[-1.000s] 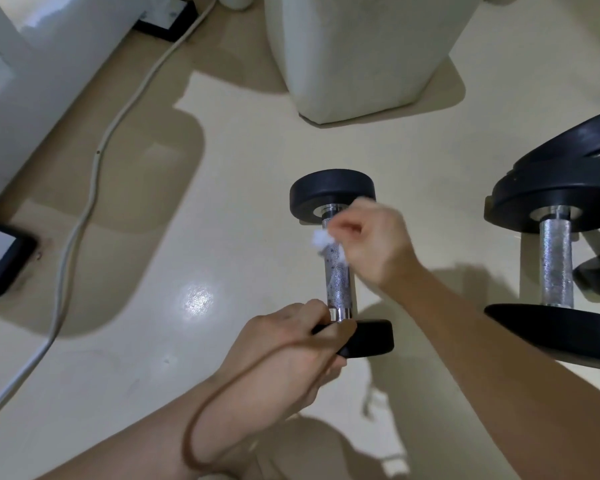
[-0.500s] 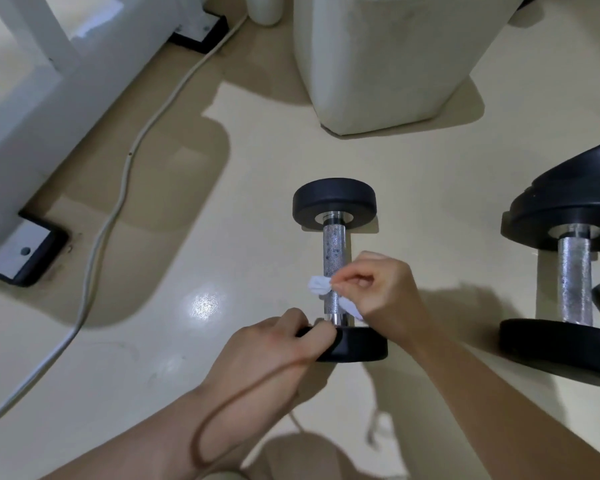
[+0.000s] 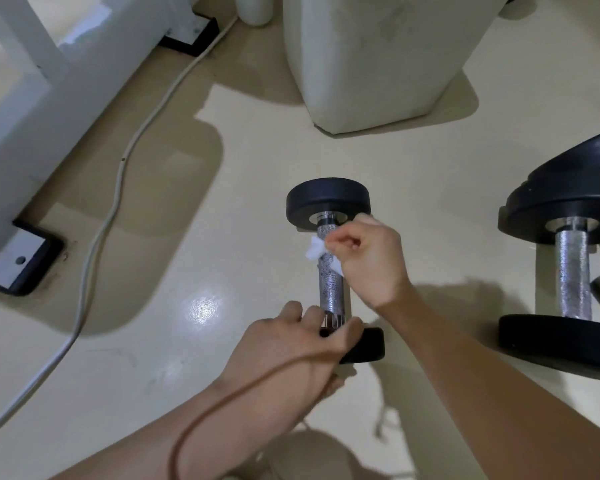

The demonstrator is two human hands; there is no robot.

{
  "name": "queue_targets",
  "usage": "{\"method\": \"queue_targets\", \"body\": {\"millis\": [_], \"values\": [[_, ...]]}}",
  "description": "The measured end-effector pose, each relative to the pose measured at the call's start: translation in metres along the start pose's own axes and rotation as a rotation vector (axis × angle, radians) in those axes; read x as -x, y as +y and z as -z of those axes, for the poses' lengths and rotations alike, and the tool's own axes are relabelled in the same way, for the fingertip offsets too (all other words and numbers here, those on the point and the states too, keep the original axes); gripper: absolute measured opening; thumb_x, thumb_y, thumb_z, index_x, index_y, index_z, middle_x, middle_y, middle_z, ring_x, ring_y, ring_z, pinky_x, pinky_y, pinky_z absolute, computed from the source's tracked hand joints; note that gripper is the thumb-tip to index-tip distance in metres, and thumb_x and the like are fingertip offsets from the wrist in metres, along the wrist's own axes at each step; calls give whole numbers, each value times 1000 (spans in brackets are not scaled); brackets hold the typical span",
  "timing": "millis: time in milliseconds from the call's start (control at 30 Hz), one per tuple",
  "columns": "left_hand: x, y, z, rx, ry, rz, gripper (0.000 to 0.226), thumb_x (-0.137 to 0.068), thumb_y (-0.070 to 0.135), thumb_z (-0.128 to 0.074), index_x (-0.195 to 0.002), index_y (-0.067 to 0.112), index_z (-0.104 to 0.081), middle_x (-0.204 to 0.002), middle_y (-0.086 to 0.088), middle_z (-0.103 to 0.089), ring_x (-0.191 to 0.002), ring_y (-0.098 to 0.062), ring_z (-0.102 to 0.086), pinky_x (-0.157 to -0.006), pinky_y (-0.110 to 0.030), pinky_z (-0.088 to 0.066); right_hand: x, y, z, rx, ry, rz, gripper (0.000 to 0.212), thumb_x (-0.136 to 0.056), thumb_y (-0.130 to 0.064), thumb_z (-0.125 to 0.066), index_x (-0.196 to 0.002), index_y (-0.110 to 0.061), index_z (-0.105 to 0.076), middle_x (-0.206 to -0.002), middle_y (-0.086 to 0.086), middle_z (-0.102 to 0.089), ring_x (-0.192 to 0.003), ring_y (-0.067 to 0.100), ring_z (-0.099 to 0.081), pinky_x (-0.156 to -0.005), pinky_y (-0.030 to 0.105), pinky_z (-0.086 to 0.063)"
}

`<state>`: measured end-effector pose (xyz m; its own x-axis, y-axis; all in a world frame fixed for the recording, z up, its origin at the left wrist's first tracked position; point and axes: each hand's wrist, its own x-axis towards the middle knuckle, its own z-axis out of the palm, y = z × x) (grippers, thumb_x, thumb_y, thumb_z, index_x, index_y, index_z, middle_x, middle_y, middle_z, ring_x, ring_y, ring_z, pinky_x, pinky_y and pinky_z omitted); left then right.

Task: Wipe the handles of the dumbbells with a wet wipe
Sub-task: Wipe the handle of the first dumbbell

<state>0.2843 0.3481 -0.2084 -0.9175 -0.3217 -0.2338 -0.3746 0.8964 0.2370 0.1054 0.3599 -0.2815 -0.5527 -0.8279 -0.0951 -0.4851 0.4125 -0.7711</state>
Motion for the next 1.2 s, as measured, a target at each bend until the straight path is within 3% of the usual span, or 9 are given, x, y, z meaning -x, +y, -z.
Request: {"method": "queue_targets", "body": {"millis": [134,234,334,434,534,668,801,935,1202], "values": [[2,-4,-1,42,-49,32,43,-69,26,-51,-110,18,-55,-65,-4,-44,-49,-19,-24,-36,-22,-24,36,4,3,-86,-259,50,9,-72,-19,-69,-72,-27,-67,-71,-12,-54,-58,6,-49,-61,35,-48],[0,1,-4,0,-32,95,62,-58,17,-66,-111,21,-33,-73,-5,-38,-47,-19,-18,-42,-25,-7,1,-5,-8,-4,-70,36,16,-76,-21,-66,-78,-37,-63,-77,-18,-54,-66,5,-54,-65,38,-52],[-5,-2,1,79,-58,66,21,-68,26,-49,-88,20,-48,-52,-6,-44,-38,-24,-10,-49,-18,5,-2,-8,-17,-56,-82,-6,12,-75,-24,-66,-77,-35,-63,-75,-19,-56,-64,4,-55,-63,35,-51],[-1,-10,-7,-25,-9,40,42,-71,19,-28,-93,17,-64,-50,-6,-41,-38,-26,-11,-48,-21,6,31,-6,-11,-54,-274,-15,8,-70,-26,-67,-74,-32,-64,-71,-18,-57,-57,4,-51,-63,35,-51],[3,-13,-4,4,-54,72,34,-91,27,-30,-121,22,-42,-71,-5,-37,-49,-32,-34,-40,-33,-25,11,-14,-9,-58,-186,21,13,-74,-17,-70,-72,-29,-66,-72,-14,-57,-62,4,-52,-65,33,-50],[13,-13,-13,416,-35,161,50,-83,62,-22,-123,34,-30,-92,0,-53,-74,-31,-56,-68,-38,-48,-13,-30,-12,-33,-158,35,16,-78,-12,-69,-68,-24,-65,-72,-7,-56,-63,5,-51,-64,29,-47],[30,-13,-24,297,-57,169,40,-75,41,-48,-111,24,-42,-90,1,-53,-77,-25,-53,-54,-30,-39,28,-30,-7,28,-488,85,17,-77,-3,-70,-67,-17,-67,-67,-8,-54,-61,8,-52,-64,23,-42],[32,-16,-19,70,9,130,32,-72,42,-43,-84,17,-59,-74,-2,-51,-54,-20,-49,-40,-24,-21,-2,-44,-37,64,-251,174,20,-79,-9,-61,-69,-26,-59,-75,-11,-51,-67,8,-51,-58,36,-48],[43,-19,-17,62,77,72,48,-79,36,-37,-113,17,-65,-72,-3,-51,-41,-23,-43,-36,-21,-21,24,-44,-19,137,-474,222,16,-78,-5,-66,-66,-15,-67,-65,-8,-47,-60,5,-47,-60,27,-36]]}}
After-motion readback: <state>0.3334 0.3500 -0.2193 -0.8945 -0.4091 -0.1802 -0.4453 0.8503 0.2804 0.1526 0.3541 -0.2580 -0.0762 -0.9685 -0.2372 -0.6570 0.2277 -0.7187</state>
